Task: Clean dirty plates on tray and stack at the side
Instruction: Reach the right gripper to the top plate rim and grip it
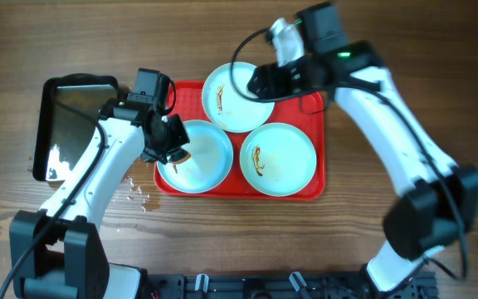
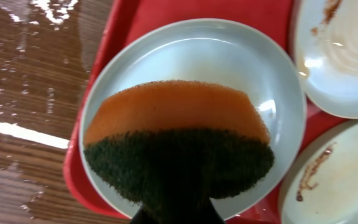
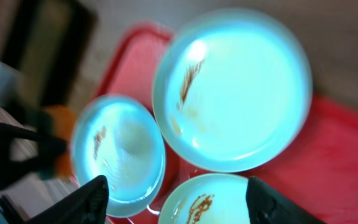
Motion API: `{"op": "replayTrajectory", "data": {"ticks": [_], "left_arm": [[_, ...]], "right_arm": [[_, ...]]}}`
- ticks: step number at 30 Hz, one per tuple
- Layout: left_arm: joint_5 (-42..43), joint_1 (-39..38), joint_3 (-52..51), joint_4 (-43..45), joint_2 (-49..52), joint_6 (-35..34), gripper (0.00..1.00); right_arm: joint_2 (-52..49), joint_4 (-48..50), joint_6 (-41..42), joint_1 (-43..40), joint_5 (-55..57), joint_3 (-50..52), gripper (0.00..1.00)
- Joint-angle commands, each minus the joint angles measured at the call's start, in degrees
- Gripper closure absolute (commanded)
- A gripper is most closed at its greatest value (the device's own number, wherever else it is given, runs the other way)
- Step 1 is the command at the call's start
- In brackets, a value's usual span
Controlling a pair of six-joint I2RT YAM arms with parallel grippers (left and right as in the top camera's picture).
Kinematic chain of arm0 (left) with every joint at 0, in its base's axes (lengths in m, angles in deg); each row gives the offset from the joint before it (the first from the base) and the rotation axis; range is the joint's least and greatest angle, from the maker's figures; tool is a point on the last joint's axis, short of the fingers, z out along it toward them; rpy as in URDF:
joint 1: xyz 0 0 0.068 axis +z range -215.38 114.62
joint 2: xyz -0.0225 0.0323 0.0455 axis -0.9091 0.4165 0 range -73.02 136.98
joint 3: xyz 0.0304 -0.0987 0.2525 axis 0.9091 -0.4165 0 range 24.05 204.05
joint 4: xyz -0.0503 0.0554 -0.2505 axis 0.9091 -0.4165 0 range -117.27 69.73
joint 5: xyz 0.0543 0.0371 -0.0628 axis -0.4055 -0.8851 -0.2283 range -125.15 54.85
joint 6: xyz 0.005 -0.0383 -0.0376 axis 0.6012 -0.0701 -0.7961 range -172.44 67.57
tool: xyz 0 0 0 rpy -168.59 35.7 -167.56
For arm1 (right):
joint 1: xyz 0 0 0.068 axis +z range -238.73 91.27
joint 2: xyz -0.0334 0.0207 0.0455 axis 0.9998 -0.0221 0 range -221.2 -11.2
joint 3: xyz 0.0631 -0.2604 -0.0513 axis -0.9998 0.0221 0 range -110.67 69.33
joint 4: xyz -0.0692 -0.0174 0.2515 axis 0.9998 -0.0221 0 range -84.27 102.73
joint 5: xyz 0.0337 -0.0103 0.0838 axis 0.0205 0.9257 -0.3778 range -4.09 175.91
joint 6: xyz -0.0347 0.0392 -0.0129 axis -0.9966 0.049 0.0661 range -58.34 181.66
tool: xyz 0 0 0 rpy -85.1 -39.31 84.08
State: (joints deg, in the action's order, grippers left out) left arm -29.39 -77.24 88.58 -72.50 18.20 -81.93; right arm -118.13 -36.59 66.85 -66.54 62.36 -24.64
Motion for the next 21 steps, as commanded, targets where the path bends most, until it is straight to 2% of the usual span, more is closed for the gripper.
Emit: {"op": "replayTrajectory", "data": {"ticks": [1, 2, 3, 6, 9, 10, 11, 21], "left_arm": [[-3.74, -0.13, 0.07, -0.37, 0.48, -1.03, 0.96], [-3.72, -0.13, 0.07, -0.35, 0.48, -1.05, 0.96], [-3.72, -0.15, 0.07, -0.37, 0.48, -1.05, 0.96], [-3.72, -0.15, 0.07, -0.37, 0.48, -1.03, 0.96], [-3.72, -0.15, 0.07, -0.39, 0.48, -1.03, 0.96], [-3.72, -0.15, 0.07, -0.55, 0.48, -1.03, 0.96], [-3.72, -0.15, 0.07, -0.61, 0.48, -1.03, 0.96], [-3.69, -0.15, 0.07, -0.74, 0.48, -1.05, 0.96]], "right_arm": [[-3.69, 0.20, 1.11, 4.79, 4.28, -0.07, 0.44], [-4.85, 0.13, 2.05, 6.01, 6.29, -0.07, 0.51], [-6.14, -0.02, 4.00, 7.30, 8.74, -0.07, 0.53], [-9.27, -0.04, 5.55, 10.01, 9.16, -0.07, 0.54], [-12.61, -0.72, 7.37, 12.07, 9.18, -0.07, 0.60], [-13.68, -0.79, 8.66, 12.31, 9.20, -0.07, 0.72], [-14.53, -0.79, 9.07, 12.41, 9.14, -0.07, 0.75], [-16.46, 2.19, 11.50, 13.99, 8.90, 2.86, 0.70]]}}
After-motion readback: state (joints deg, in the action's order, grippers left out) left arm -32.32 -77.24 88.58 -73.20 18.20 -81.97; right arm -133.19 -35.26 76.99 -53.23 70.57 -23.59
